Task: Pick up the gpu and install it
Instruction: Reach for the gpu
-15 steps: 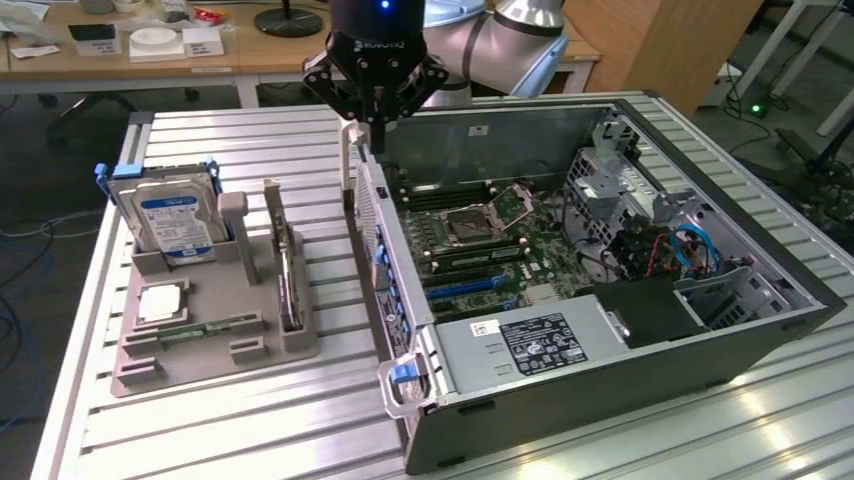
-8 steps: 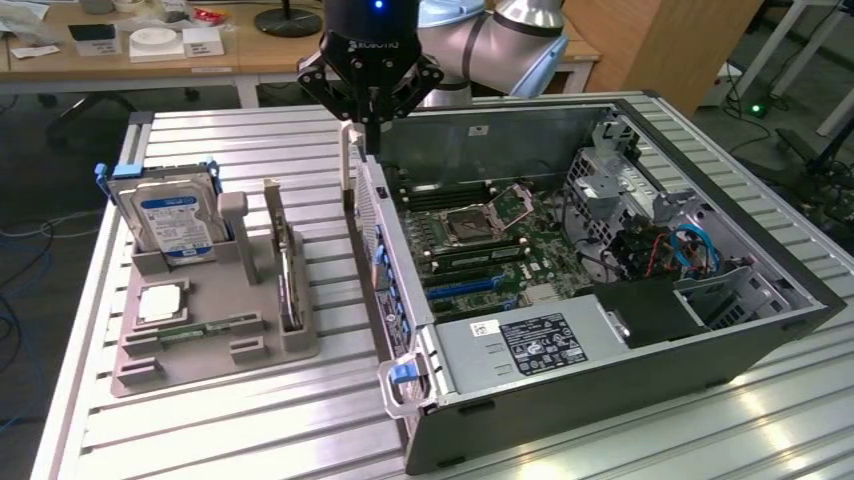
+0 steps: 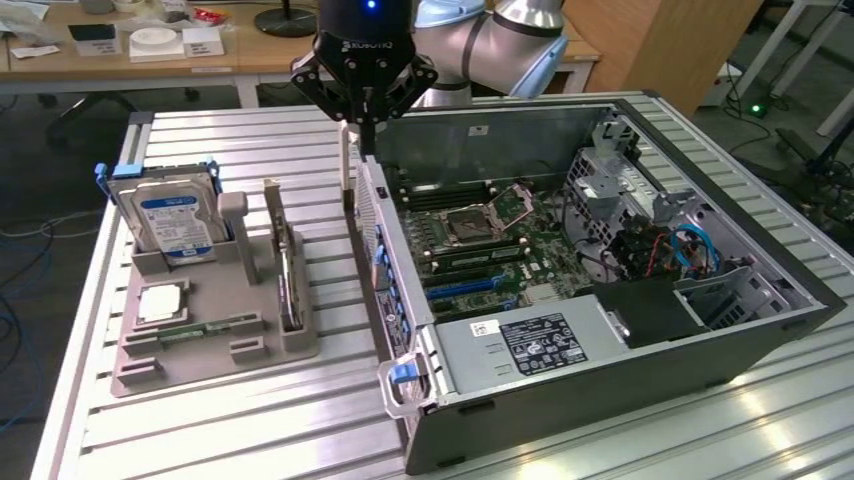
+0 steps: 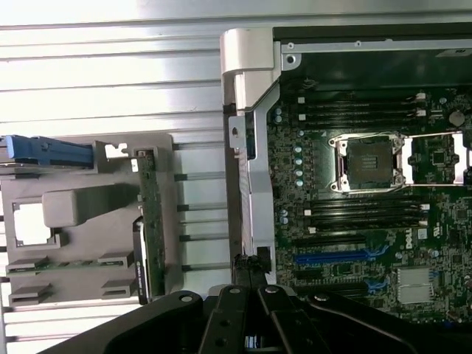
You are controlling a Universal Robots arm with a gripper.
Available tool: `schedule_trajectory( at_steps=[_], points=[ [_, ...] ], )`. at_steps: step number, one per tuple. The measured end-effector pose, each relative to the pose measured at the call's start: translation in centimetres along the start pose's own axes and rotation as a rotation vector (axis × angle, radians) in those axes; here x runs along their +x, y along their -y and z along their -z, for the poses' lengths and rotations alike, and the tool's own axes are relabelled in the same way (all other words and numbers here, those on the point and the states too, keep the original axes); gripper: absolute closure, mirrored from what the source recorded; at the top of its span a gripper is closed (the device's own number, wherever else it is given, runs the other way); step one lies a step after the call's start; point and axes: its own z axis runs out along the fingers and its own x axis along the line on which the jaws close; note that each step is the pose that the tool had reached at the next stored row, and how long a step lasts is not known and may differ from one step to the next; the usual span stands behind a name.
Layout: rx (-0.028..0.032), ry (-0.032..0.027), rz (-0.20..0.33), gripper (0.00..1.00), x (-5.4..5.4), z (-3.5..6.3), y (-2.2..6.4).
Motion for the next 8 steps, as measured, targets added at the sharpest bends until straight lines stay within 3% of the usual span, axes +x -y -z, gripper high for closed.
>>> schedule_trajectory(
  at_steps=[8],
  points=[
    [0.0000, 0.0001, 0.000, 0.89, 0.52, 0.01, 0.05]
  ],
)
